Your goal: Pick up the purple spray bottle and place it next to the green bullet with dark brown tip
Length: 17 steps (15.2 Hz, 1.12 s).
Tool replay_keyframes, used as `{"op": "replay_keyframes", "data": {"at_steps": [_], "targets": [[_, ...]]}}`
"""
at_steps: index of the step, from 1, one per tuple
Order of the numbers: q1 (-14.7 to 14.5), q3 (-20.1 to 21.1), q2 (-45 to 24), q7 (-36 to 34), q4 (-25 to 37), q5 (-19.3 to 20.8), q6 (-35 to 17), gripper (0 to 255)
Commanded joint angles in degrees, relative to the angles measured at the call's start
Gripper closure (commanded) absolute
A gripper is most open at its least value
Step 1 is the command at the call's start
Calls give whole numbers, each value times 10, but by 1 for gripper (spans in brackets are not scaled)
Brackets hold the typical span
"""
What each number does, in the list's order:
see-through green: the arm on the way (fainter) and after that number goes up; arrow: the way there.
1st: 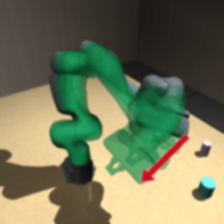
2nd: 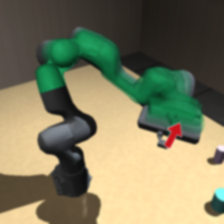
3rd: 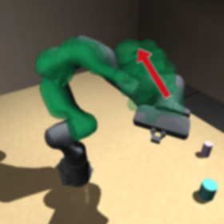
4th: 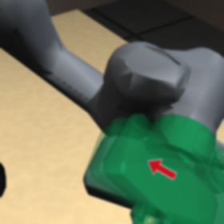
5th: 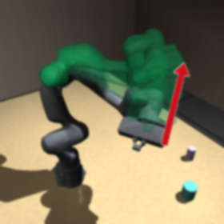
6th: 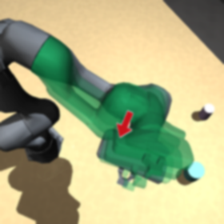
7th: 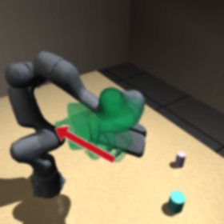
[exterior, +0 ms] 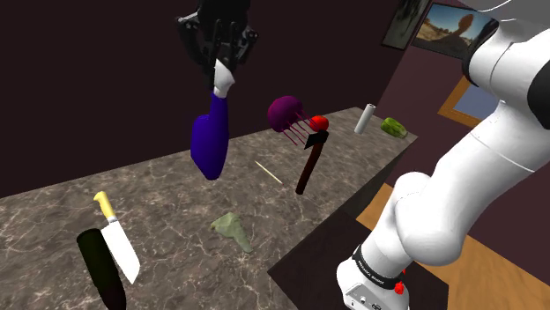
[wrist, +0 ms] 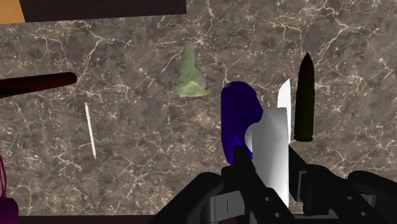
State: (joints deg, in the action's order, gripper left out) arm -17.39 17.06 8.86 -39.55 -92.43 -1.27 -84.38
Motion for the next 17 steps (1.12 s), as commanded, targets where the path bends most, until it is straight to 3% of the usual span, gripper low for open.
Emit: {"op": "replay_keyframes", "data": {"at_steps": [1,11,14,17], "targets": [[-11,17,-10,-30,22,0,13,255],[-86,112,-111,-193,191,38,91,255],[-126,140,-167,-247,273,69,127,255],[-184,162,-238,-299,380,115,175,255]]}}
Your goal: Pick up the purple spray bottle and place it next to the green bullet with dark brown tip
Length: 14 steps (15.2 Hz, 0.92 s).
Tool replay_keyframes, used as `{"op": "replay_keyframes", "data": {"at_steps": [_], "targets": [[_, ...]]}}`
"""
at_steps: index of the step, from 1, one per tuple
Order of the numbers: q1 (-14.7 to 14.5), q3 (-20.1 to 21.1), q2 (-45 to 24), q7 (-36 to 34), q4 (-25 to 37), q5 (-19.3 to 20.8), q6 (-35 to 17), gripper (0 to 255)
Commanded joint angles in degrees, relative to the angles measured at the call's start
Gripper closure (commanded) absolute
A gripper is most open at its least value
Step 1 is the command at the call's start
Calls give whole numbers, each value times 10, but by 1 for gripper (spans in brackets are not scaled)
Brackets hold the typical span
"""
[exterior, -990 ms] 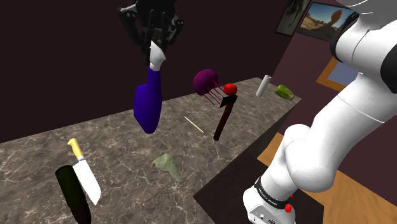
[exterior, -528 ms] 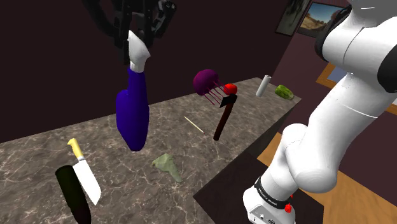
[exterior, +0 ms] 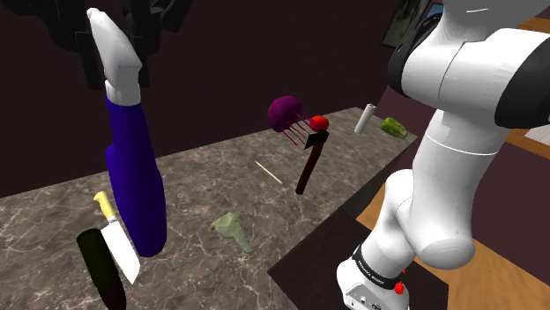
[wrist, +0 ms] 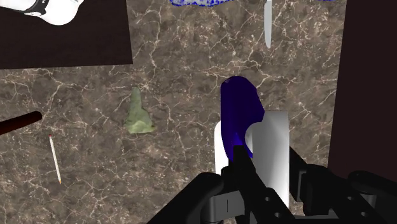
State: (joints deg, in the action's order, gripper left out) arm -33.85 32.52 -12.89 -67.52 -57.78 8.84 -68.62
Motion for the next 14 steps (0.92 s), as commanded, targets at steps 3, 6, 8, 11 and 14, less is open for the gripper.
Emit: {"op": "replay_keyframes", "data": {"at_steps": [3,6,8,11,14], "targets": [[0,3,12,-13,-36,-8,-25,255],[14,0,36,-7,-93,-23,-61,255],[20,-2,50,-3,-126,-32,-82,255],[28,-5,68,2,-172,-42,-113,255],[34,-8,82,6,-213,-50,-142,255]]}}
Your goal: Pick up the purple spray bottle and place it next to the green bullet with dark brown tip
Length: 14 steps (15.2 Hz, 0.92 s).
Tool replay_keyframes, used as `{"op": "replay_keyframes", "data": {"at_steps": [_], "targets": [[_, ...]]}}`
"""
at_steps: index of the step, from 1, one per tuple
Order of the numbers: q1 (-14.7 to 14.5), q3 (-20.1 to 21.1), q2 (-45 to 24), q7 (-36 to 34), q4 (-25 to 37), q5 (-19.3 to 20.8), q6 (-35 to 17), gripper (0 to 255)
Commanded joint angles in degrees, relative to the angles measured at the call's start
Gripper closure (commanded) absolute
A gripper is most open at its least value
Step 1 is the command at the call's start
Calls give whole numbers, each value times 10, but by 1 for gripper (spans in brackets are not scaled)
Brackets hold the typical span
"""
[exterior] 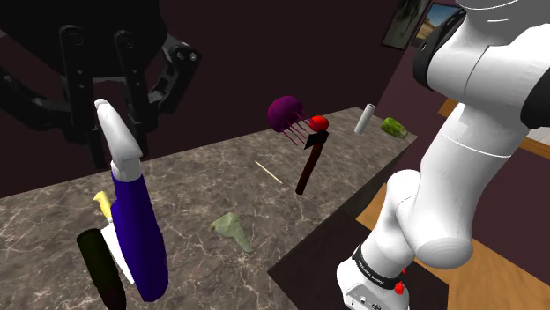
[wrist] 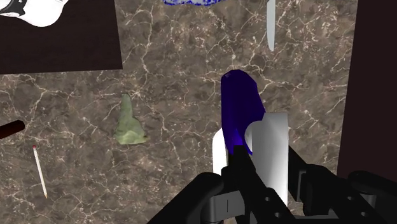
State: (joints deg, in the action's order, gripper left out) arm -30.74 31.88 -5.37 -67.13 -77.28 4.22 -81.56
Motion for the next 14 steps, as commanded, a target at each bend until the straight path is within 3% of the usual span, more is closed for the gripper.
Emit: {"op": "replay_keyframes", "data": {"at_steps": [1,14], "targets": [[4,-2,11,3,-31,-6,-22,255],[14,-9,46,13,-171,-25,-133,255]]}}
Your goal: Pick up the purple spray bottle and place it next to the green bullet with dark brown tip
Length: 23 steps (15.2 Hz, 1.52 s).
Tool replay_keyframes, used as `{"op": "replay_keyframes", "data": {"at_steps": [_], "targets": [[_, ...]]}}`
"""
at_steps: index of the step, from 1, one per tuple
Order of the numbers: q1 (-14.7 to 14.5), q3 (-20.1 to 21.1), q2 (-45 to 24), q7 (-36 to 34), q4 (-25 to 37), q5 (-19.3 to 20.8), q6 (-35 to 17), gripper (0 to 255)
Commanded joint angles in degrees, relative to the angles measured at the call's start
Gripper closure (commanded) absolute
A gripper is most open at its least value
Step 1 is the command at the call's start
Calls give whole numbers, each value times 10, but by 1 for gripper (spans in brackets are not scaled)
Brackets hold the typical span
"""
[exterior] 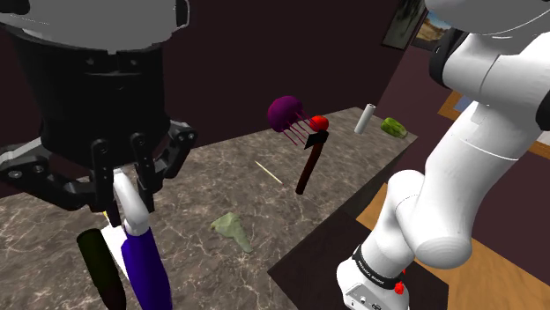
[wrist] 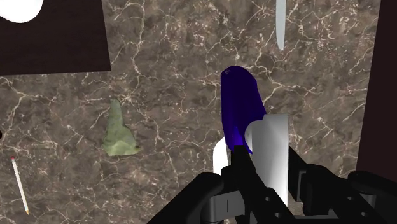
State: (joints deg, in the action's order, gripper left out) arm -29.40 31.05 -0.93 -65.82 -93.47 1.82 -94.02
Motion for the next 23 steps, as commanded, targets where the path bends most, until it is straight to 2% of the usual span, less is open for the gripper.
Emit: {"op": "replay_keyframes", "data": {"at_steps": [1,23], "targets": [[1,-1,3,1,-19,-2,-16,255],[0,0,-6,-7,-179,5,-184,255]]}}
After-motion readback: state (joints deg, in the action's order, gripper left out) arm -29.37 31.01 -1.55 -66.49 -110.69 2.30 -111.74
